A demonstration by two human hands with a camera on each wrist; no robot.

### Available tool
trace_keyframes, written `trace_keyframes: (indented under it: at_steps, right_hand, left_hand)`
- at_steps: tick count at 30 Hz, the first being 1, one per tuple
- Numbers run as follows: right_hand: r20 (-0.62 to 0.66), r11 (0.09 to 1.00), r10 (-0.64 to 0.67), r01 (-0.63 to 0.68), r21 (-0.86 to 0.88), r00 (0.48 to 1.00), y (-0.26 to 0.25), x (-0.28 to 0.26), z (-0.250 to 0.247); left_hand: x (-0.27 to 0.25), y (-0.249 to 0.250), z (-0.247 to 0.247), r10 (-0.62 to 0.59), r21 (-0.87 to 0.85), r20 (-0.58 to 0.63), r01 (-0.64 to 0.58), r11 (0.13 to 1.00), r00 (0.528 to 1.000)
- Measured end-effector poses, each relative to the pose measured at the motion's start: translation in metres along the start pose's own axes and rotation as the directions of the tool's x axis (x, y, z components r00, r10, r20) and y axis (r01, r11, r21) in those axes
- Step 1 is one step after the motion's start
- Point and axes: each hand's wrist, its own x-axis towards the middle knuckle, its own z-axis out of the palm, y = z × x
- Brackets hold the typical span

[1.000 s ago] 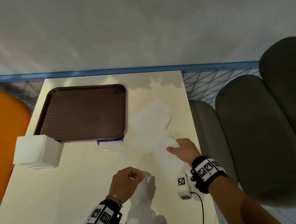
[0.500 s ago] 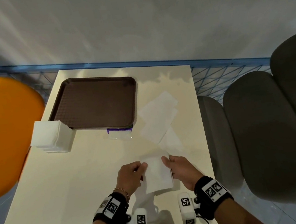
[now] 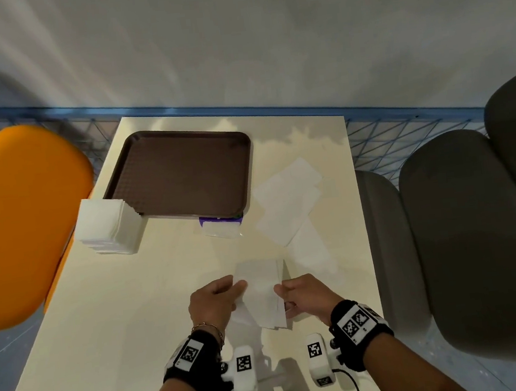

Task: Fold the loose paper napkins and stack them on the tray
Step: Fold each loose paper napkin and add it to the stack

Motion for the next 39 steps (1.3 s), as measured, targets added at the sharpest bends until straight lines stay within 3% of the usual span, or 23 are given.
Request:
trace_keyframes:
  at_steps: [7,9,12,13,14,16,19,23,27,30,33,36,39]
  right_hand:
    - [-0.006,0.997,0.071,-0.071,-0.020,0.997,-0.008,-0.003,0.003]
    - [-0.096,0.984,0.097,-0.110,-0.139,0.991,-0.005,0.000,0.002]
    - [-0.302,0.857,0.017,-0.170,-0.487,0.953,-0.010,-0.006,0.004]
    - [-0.354,0.870,-0.019,-0.159,-0.466,0.935,-0.015,-0.011,0.006]
    - [-0.365,0.921,-0.050,-0.098,-0.377,0.930,-0.020,-0.016,0.009]
    - [-0.260,0.986,-0.129,0.095,-0.137,0.957,-0.036,-0.029,0.020]
    - [-0.079,0.956,-0.282,0.287,0.061,0.956,-0.065,-0.043,0.043]
    - [-0.125,0.887,-0.455,0.436,-0.151,0.882,-0.098,-0.048,0.069]
    - [-0.255,0.833,-0.543,0.476,-0.282,0.800,-0.122,-0.042,0.090]
    - [-0.328,0.783,-0.612,0.494,-0.377,0.720,-0.140,-0.042,0.103]
    - [-0.273,0.686,-0.695,0.497,-0.532,0.665,-0.160,-0.046,0.110]
    - [-0.150,0.577,-0.730,0.484,-0.657,0.666,-0.178,-0.051,0.119]
    - [-0.082,0.513,-0.747,0.493,-0.703,0.660,-0.192,-0.057,0.130]
  left_hand:
    - [0.008,0.010,-0.022,-0.071,-0.191,0.137,0.096,0.977,0.988]
    - [0.012,0.013,-0.033,-0.059,-0.243,0.188,0.105,0.964,0.980]
    - [0.012,0.024,-0.052,-0.002,-0.315,0.253,0.085,0.945,0.967]
    - [0.010,0.029,-0.057,0.027,-0.326,0.274,0.067,0.943,0.961]
    - [0.010,0.033,-0.063,0.053,-0.338,0.306,0.057,0.939,0.951]
    - [0.010,0.042,-0.072,0.088,-0.361,0.364,0.053,0.931,0.927]
    - [0.013,0.055,-0.084,0.104,-0.354,0.395,0.046,0.934,0.913]
    - [0.015,0.078,-0.104,0.138,-0.363,0.423,0.028,0.932,0.895]
    - [0.016,0.098,-0.125,0.190,-0.390,0.449,0.000,0.921,0.873]
    - [0.019,0.108,-0.145,0.224,-0.338,0.463,-0.064,0.939,0.857]
    - [0.019,0.118,-0.162,0.289,-0.222,0.469,-0.206,0.953,0.835]
    - [0.019,0.130,-0.174,0.402,-0.017,0.470,-0.448,0.894,0.786]
    - [0.018,0.139,-0.181,0.446,0.034,0.525,-0.541,0.841,0.725]
